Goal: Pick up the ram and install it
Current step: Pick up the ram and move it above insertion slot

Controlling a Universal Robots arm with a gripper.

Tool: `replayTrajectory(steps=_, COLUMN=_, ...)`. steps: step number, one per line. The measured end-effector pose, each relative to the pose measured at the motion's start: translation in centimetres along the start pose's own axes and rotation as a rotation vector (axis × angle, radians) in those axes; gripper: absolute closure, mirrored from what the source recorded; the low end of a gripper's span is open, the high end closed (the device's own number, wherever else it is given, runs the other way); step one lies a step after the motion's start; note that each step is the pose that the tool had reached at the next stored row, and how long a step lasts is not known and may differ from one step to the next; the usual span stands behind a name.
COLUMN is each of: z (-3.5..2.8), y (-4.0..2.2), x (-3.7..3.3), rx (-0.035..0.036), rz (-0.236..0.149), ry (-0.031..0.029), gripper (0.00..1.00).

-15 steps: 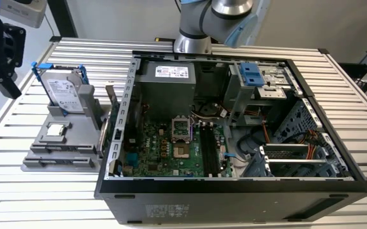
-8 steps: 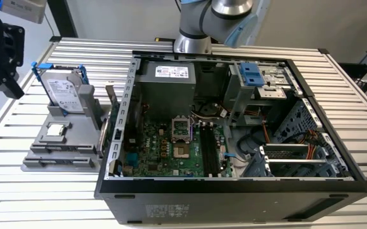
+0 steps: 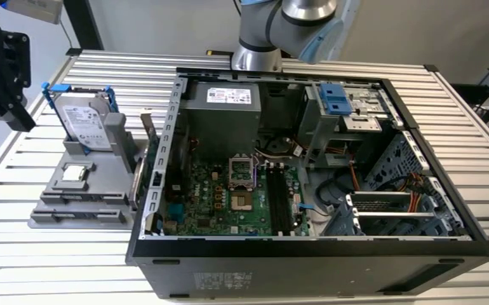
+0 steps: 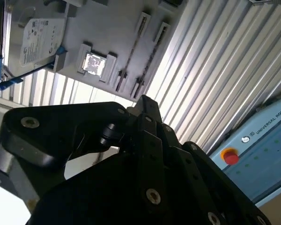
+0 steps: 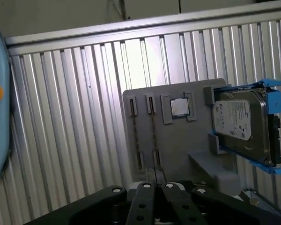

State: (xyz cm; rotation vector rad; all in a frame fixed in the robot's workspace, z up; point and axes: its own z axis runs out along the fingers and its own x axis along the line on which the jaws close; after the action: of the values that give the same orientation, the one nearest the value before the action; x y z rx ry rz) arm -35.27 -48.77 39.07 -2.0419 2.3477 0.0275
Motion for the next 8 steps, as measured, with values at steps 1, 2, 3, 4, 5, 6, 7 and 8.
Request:
replayTrajectory(steps=1, z=0.01, y=0.00, x=-0.01, rx=-0.0005, rz=-0.017, ry=-0.0002, gripper=1.00)
replayTrajectory(steps=2, z=0.01, y=0.00, x=-0.01, rx=-0.0010, rz=-0.032, ry=-0.0003, gripper=1.00)
replayTrajectory(steps=3, z=0.01, y=0.00, x=-0.02, rx=-0.0016, rz=-0.049, ry=-0.0004, gripper=1.00)
replayTrajectory(steps=4, z=0.00, y=0.00, x=-0.03, rx=-0.0023, rz=-0.067, ry=-0.0004, gripper=1.00)
replayTrajectory(steps=5, z=0.00, y=0.00, x=-0.03, rx=-0.0027, rz=-0.080, ry=-0.0005, gripper=1.00)
replayTrajectory(steps=6, z=0.00, y=0.00, x=-0.04, rx=-0.0031, rz=-0.091, ry=-0.0006, gripper=1.00)
replayTrajectory(steps=7, z=0.00, y=0.01, x=-0.04, rx=-0.0038, rz=-0.101, ry=-0.0006, gripper=1.00)
replayTrajectory(steps=8, z=0.01, y=0.01, x=-0.05, rx=-0.0045, rz=-0.108, ry=-0.0004, gripper=1.00)
